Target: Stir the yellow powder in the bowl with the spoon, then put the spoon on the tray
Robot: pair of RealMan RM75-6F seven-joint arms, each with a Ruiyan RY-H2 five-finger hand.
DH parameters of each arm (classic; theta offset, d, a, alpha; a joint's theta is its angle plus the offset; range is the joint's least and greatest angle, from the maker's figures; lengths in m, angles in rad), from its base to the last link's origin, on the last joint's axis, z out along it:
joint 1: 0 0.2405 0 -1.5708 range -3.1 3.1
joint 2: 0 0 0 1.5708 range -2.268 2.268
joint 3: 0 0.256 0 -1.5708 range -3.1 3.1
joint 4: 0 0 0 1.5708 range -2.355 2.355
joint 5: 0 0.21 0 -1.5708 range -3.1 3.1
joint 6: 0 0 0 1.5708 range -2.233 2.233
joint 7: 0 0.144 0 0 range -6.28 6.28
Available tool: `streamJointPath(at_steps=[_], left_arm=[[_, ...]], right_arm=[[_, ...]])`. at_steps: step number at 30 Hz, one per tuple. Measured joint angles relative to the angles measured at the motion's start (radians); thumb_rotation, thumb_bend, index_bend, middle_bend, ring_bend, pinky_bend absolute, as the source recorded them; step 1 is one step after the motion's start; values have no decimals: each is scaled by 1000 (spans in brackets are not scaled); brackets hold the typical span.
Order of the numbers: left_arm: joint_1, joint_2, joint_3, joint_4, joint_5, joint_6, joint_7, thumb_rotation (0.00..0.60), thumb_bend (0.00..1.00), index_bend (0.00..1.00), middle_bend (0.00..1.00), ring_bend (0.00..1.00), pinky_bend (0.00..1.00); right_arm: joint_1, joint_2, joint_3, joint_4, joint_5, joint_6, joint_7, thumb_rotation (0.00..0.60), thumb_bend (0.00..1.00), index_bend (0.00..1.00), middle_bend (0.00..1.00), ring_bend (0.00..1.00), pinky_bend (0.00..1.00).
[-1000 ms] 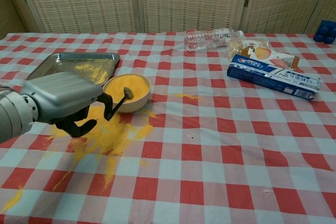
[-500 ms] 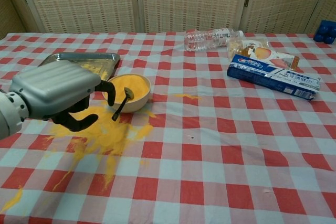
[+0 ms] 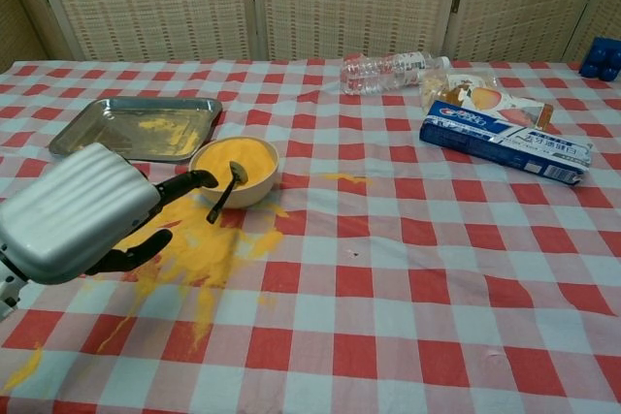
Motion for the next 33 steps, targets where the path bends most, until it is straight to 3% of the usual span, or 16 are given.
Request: streamJointPath(at_steps=[7, 13, 19, 33], left_arm=[[17, -160, -9, 322, 117, 84, -129, 600, 444, 323, 1000, 1000, 1000], [15, -241, -38, 469, 152, 122, -211, 600, 447, 361, 1000, 1000, 1000], [9, -256, -71, 513, 134, 101, -244, 600, 448, 378, 1000, 1000, 1000], [-2, -272, -79, 550, 133, 80, -261, 600, 449, 459, 1000, 1000, 1000]], right_arm=[[-5, 5, -6, 1, -17, 12, 12, 600, 46, 0, 0, 0, 0], [-8, 6, -9, 2, -26, 17, 14, 600, 46, 0, 0, 0, 0], [-9, 4, -7, 4, -27, 17, 14, 600, 46, 0, 0, 0, 0], [-8, 4, -4, 6, -23, 16, 19, 600, 46, 0, 0, 0, 0]])
